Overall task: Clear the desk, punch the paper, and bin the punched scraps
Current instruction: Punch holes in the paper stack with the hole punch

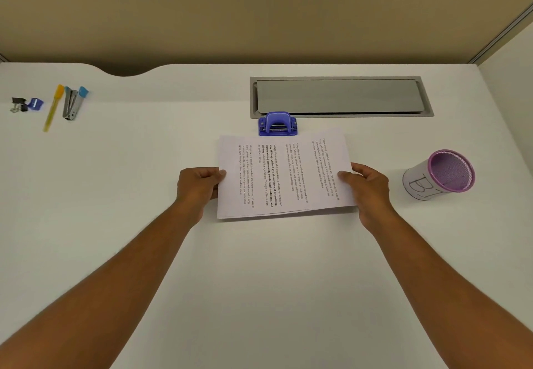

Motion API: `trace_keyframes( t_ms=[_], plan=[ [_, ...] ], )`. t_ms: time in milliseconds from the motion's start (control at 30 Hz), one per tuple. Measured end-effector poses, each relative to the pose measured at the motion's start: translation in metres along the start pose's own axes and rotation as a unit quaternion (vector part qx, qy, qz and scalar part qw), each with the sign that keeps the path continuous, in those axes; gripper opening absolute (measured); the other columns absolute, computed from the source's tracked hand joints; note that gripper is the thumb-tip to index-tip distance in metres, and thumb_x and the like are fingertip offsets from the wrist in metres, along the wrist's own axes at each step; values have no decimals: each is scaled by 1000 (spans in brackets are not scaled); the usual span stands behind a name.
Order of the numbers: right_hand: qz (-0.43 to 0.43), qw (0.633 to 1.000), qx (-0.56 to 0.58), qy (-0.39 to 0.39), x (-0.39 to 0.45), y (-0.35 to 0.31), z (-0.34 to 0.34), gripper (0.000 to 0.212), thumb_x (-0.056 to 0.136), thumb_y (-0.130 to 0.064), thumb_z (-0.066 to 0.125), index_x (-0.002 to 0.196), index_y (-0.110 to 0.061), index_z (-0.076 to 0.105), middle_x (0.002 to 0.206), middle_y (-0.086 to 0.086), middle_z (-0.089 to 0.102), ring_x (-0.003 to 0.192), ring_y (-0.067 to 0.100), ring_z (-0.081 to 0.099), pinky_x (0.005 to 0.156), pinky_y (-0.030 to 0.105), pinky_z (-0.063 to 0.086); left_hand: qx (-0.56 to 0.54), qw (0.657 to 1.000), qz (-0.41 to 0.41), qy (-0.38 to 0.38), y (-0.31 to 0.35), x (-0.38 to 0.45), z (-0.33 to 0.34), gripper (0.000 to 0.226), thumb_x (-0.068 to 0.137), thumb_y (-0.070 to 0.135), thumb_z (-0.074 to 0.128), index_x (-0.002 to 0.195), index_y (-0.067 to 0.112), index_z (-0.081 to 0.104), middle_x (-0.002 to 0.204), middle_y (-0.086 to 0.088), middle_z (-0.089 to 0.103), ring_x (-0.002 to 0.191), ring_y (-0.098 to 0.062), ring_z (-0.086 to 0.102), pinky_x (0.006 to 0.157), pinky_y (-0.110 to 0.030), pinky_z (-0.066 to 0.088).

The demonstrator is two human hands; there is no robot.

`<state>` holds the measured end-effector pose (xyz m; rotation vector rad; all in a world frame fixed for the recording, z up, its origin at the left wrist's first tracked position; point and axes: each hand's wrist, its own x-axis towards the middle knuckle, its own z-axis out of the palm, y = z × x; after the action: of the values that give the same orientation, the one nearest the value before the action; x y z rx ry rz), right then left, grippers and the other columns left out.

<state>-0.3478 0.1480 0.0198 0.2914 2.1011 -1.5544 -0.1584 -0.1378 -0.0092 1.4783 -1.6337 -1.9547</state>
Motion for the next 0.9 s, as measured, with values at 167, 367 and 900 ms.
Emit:
trace_keyframes(
  t_ms=[167,367,900],
  plan=[
    [-4,1000,1,-1,0,-4,1,27,90,-13,76,117,-18,75,90,-14,80,97,20,75,88,38,60,3,1000,-2,11,5,4,3,8,94,10,79,101,7,77,107,-14,80,92,-32,79,74,-36,65],
    [1,1000,0,0,2,-8,4,27,91,-12,76,118,-15,75,102,-6,78,102,25,74,94,44,61,13,1000,-10,14,10,11,4,17,94,10,80,109,2,77,107,-15,79,93,-33,78,73,-35,64],
    [22,1000,20,2,1,-14,3,21,89,-5,75,110,-8,77,109,10,79,106,35,74,99,50,59,9,999,-35,9,14,10,3,4,92,7,80,92,8,76,93,-9,80,77,-24,79,55,-25,62]
  ],
)
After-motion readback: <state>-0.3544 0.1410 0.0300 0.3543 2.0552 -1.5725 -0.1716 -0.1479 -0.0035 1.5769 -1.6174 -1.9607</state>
